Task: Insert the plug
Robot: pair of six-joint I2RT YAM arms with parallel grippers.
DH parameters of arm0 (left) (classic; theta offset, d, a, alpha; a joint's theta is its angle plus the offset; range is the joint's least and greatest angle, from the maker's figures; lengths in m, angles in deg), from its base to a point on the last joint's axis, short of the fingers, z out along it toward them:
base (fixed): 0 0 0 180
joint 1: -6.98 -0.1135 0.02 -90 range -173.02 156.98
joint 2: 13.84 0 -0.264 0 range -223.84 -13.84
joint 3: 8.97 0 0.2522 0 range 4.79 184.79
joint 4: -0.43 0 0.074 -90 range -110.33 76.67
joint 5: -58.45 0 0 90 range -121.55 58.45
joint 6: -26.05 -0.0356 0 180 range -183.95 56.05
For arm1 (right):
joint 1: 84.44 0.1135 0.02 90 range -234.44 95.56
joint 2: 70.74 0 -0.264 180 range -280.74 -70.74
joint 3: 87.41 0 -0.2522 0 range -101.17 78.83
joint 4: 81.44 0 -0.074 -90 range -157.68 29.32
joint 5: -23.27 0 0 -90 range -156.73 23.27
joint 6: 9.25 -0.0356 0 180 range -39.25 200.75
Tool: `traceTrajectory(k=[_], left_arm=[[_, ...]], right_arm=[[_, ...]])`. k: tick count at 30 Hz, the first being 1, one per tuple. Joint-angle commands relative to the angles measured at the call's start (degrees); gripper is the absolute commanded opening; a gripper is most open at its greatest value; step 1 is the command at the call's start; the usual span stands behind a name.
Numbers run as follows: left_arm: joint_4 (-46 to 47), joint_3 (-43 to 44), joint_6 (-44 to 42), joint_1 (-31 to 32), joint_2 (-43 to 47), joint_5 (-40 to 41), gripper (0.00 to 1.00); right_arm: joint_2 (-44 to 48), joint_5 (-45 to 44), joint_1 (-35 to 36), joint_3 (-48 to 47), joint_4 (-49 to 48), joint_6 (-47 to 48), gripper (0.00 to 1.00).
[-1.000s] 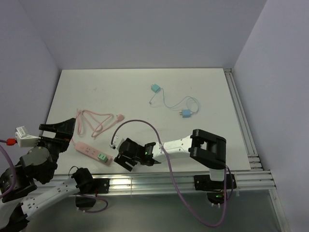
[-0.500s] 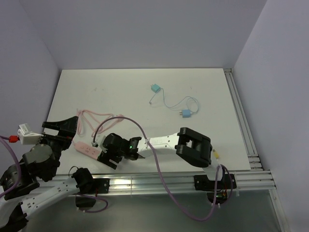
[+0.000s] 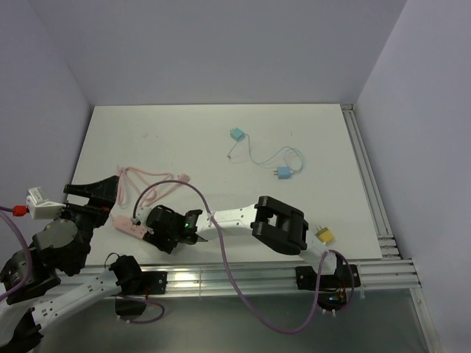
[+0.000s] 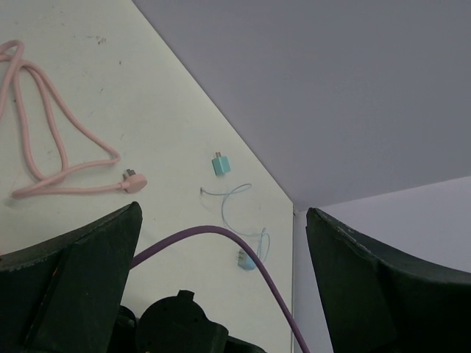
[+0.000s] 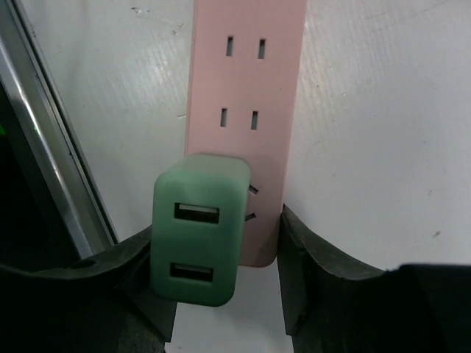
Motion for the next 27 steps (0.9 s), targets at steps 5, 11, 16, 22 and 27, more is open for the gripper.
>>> traceTrajectory(k=[5,11,16,22,27], left_arm=[[2.12,-0.36,-1.85,-0.14,-0.43,-0.17,1.00],[4.58,-1.95,-3.17,-0.22,-0.42,-0.96,0.99],[5.10,-2.21,-3.78,-0.22,-1.04,-0.78,1.00],[9.76,-4.76,-6.07,-0.14,-1.30,-1.75,0.99],[11.61,-5.46,-7.39,-0.14,-3.67,-2.45,0.99]], right_arm=[[7.11,-5.73,-4.31,10.60,-4.36,-1.77,0.29],[13.79,-4.34,-9.93,20.79,-4.72,3.33,0.12],[20.82,1.11,-17.39,28.72,-3.59,10.61,0.14],[21.89,3.22,-20.48,30.14,-0.33,15.37,0.22],[22.93,1.65,-21.89,31.63,-2.69,10.65,0.57]])
